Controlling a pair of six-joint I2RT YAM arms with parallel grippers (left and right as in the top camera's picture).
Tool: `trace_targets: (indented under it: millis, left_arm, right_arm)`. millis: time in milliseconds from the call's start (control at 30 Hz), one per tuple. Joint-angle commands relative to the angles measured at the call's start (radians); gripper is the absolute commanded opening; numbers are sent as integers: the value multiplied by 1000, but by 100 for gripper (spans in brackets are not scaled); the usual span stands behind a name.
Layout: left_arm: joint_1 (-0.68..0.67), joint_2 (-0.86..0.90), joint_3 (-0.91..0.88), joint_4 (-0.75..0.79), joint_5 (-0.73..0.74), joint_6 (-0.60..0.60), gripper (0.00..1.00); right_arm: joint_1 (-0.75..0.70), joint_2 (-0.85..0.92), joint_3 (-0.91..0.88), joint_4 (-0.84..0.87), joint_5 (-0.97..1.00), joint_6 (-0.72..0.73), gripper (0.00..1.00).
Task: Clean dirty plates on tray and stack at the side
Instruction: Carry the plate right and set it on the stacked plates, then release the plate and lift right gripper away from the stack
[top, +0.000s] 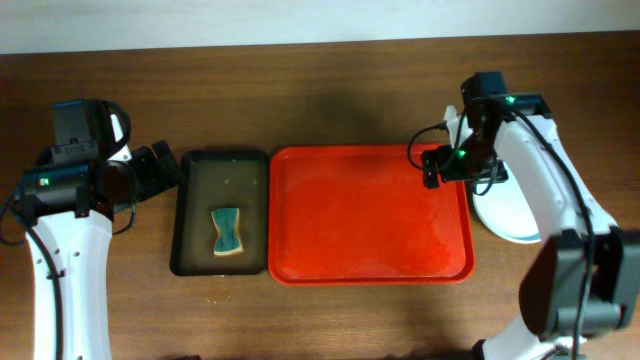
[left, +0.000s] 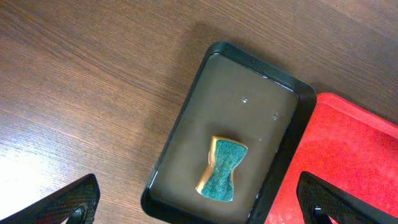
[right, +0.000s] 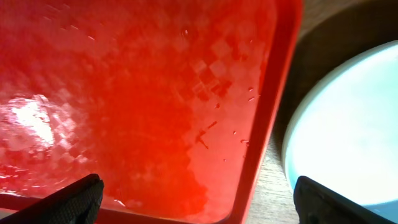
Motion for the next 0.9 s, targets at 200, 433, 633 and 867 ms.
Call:
trace_targets:
  millis: [200,433,633,867]
  left_arm:
    - [2,-8,10,1,8,-9,99]
    - [2,-8,10,1,8,-10,99]
    - [2,-8,10,1,8,-10,99]
    - [2,-8,10,1,8,-9,99]
  right_arm:
    - [6,-442,-3,-1,2,0,98]
    - [13,-824,-3,-1,2,0,98]
    - [215,-1147,-3,-2,2,0,98]
    - [327,-1344,-3,-61,2,0,98]
